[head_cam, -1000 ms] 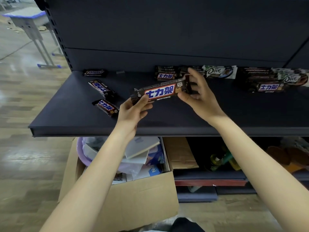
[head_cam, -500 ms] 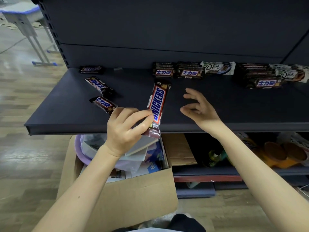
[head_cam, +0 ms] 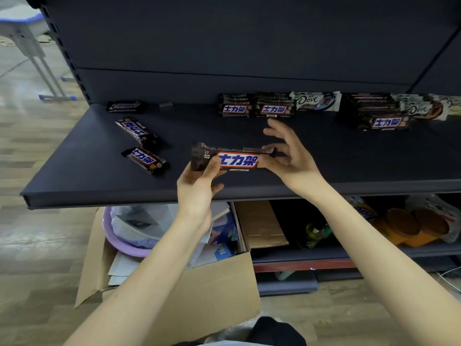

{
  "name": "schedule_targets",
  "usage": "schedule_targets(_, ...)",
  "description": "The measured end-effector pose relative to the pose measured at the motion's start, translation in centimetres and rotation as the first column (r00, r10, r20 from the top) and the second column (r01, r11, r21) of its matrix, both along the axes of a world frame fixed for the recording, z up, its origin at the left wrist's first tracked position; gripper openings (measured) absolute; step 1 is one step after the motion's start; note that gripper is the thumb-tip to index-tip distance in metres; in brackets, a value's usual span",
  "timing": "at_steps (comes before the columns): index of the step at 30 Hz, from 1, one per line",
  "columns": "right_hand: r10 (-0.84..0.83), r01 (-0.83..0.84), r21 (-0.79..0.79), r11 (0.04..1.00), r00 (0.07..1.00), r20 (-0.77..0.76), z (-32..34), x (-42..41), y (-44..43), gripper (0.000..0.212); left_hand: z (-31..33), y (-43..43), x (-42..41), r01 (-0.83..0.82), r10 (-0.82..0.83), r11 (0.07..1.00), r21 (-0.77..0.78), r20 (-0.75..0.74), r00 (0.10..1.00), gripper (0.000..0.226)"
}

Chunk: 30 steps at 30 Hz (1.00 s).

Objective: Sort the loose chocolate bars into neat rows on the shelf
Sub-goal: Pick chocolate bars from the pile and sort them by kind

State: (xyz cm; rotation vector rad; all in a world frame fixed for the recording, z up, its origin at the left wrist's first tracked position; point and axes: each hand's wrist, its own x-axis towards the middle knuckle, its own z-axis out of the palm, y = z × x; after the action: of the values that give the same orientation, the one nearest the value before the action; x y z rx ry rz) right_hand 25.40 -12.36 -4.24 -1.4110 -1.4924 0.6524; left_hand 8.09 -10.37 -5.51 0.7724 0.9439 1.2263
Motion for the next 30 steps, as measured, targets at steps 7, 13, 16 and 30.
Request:
schedule_targets(7, -0.072, 0.067, 0.028, 0.997, 0.96, 0.271, -0.4, 2.4, -0.9, 0.057, -0.2, 0.5, 3.2, 0.129, -0.116, 0.982, -0.139, 0.095, 0.989, 0.009)
schedule_targets(13, -0.164, 0.075, 0.188, 0.979, 0.84, 0.517, -1.2, 5.3, -1.4, 0.055, 0.9, 0.3, 6.7, 0.133, -0.118, 0.973, -0.19, 0.088, 0.989, 0.015)
schedule_targets(16, -0.215, 0.085, 0.25, 0.965, 0.803, 0.555, -1.4, 7.1, -0.9, 0.055, 1.2, 0.7, 8.6, 0.126, -0.115, 0.976, -0.176, 0.066, 0.991, 0.014)
schedule_targets(30, -0.279, -0.048, 0.427, 0.903, 0.691, 0.667, -0.4, 18.0, 0.6, 0.046, 1.5, 0.2, 19.0, 0.136, -0.137, 0.99, -0.034, -0.024, 0.99, 0.008)
